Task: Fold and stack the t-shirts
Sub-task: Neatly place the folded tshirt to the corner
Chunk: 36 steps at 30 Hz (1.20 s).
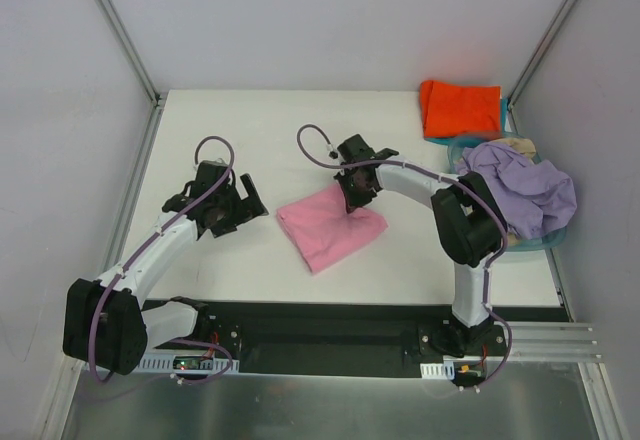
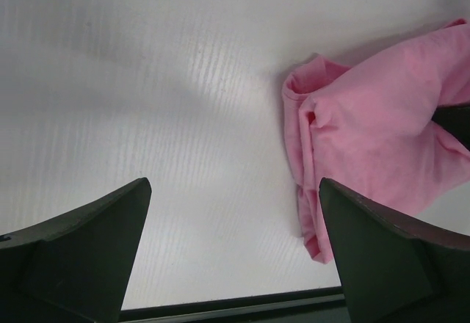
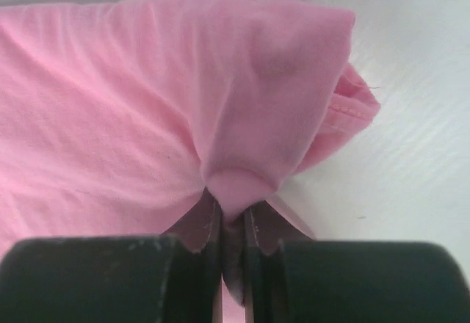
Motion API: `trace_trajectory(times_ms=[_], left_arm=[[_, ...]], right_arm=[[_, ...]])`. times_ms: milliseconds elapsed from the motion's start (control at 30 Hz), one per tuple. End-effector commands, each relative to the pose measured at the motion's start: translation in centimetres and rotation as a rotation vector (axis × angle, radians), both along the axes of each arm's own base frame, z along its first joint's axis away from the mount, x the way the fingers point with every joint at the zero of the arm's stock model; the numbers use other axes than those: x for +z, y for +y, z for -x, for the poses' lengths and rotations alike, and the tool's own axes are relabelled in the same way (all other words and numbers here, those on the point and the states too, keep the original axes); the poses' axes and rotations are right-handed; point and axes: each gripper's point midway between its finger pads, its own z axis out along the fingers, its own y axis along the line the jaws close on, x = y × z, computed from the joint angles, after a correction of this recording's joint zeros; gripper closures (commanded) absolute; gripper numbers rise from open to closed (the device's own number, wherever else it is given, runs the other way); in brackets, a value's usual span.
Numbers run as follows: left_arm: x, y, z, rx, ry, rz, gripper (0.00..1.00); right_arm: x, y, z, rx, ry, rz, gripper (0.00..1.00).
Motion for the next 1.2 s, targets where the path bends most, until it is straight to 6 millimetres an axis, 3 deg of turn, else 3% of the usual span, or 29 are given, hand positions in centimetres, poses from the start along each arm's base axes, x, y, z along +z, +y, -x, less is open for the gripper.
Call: trace_trajectory(times_ms=[0, 33, 233, 500, 567, 600, 633, 700, 800, 967, 1167], left_arm=[[-0.1, 1.4, -0.2, 0.073, 0.003, -0.041, 0.01], [-0.2, 1.5, -0.2, 0.074, 0.009, -0.044, 0.01], [0.6, 2.2, -0.6, 0.103, -0.003, -0.075, 0.01], [1.7, 2.0, -1.2, 0.079, -0.020, -0.077, 0.01], [1.9, 2.1, -1.6, 0.079, -0.019, -0.087, 0.01], [1.9, 2.2, -1.6, 0.081, -0.017, -0.091, 0.01], [2.0, 2.2, -1.7, 0.083, -0.018, -0.094, 0.01], [1.9, 2.3, -2.0, 0.090, -0.013, -0.101, 0.01], [1.7, 2.4, -2.2, 0.094, -0.007, -0.111, 0.01], [1.8, 2.6, -2.7, 0.108, -0.006, -0.127, 0.01], [1.9, 2.6, -3.6, 0.111, -0.003, -0.139, 0.01]], right_arm=[[3.9, -2.1, -6.8, -0.012, -0.301, 0.169, 0.99], [5.4, -2.3, -8.2, -0.013, -0.356, 0.192, 0.99], [9.5, -5.3, -14.1, -0.065, -0.503, 0.272, 0.99], [14.5, -12.7, -22.4, -0.166, -0.704, 0.398, 0.99], [14.6, -14.1, -23.7, -0.181, -0.714, 0.429, 0.99], [16.3, -15.3, -24.9, -0.203, -0.749, 0.439, 0.99], [16.0, -15.7, -25.5, -0.207, -0.749, 0.452, 0.99], [18.1, -17.5, -27.1, -0.249, -0.806, 0.475, 0.99], [19.0, -19.5, -28.8, -0.300, -0.850, 0.485, 0.99], [22.4, -22.5, -31.3, -0.449, -0.972, 0.427, 0.99], [24.4, -26.5, -32.7, -0.558, -1.034, 0.373, 0.99]])
